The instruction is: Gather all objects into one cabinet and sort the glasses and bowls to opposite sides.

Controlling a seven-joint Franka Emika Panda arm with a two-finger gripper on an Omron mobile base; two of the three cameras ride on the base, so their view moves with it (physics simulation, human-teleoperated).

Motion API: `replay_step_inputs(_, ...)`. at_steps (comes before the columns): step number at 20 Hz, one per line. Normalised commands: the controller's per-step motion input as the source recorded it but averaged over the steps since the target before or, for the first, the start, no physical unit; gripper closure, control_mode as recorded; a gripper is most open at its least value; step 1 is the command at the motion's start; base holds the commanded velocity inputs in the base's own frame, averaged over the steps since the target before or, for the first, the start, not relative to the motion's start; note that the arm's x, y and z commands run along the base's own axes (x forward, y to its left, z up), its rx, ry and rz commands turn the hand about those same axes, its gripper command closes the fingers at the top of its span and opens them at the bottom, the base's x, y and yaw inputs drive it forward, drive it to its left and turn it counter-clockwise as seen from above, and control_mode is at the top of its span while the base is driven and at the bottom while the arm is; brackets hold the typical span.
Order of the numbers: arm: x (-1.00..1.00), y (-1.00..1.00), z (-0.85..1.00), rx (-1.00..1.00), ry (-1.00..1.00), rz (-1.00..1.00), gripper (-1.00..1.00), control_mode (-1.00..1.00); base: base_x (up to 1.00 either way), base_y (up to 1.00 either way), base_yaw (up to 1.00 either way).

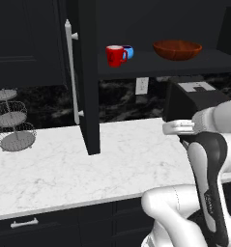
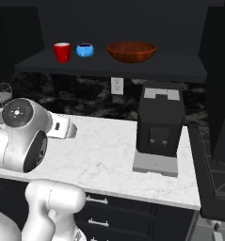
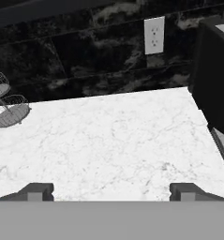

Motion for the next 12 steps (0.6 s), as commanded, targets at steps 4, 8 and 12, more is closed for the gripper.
replay_step_inputs(4,-0.91,0.0,0.52,0.41,-0.1,0.0,-1.0,-1.0,0.0,0.0,0.0)
replay_step_inputs(8,-1.0,0.0,0.51,0.26,-0.01,-0.07,-1.0,-1.0,0.0,0.0,0.0)
replay_step_inputs(12,-0.86,0.0,0.34,0.0,0.02,-0.04,-1.0,-1.0,0.0,0.0,0.0)
